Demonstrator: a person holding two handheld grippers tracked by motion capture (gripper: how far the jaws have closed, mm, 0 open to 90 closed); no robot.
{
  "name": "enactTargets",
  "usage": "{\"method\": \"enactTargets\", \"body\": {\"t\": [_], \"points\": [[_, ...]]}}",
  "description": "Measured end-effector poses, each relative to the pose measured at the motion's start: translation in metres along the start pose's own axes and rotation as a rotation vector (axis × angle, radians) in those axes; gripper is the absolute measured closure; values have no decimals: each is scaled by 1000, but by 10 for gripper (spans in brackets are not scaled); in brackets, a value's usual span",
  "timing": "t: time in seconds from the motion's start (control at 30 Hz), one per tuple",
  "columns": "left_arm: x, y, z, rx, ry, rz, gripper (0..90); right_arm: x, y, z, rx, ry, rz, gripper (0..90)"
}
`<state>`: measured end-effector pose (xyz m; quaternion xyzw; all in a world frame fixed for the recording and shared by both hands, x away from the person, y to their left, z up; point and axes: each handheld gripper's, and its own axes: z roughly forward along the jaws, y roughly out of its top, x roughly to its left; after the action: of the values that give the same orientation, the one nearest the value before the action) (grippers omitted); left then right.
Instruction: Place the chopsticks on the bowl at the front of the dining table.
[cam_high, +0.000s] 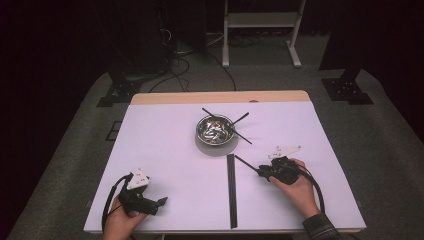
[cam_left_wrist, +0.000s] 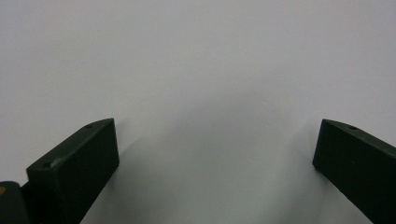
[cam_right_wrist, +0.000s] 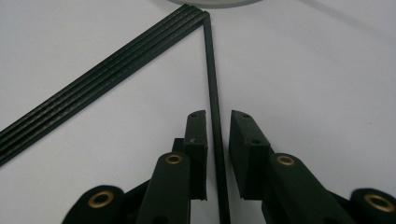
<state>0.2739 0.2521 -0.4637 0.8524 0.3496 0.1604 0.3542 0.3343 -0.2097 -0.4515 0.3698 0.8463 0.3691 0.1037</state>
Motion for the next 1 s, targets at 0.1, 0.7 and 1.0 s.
{"method": "enactTargets", "body": {"t": [0.1,0.7,1.0], "points": [[0,0,0,0,0,0,0,0,1,3,8,-2,-7,783],[0,0,0,0,0,0,0,4,0,4,4,-37,-39,857],[0,0,0,0,0,0,0,4,0,4,6,-39,-42,859]]}}
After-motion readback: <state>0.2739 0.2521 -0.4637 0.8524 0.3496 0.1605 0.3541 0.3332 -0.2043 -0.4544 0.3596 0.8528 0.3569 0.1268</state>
